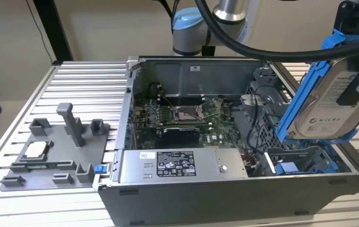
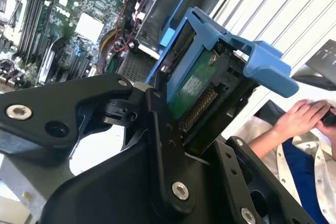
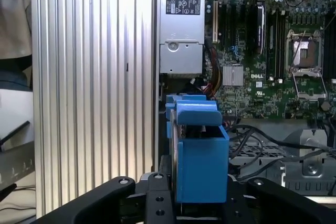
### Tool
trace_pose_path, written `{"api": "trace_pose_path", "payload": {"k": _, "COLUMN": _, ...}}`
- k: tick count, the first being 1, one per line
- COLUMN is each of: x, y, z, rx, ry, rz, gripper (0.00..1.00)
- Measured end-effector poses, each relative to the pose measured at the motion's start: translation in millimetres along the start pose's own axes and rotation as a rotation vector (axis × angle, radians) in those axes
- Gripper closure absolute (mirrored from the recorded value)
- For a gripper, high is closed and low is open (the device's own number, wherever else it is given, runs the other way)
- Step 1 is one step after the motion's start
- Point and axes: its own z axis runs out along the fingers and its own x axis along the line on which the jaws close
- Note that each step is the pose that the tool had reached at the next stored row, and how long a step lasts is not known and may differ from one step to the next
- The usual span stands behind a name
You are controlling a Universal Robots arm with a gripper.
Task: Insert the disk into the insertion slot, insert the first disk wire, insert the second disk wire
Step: 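Insert the disk into the insertion slot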
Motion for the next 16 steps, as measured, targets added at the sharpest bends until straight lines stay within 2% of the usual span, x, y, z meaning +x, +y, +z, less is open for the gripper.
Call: {"api": "trace_pose_path", "payload": {"k": 16, "x": 0.5, "y": -13.9, "z": 12.3, "rx": 0.0000, "ry": 0.0000, "rz": 0.000, "gripper": 1.00}}
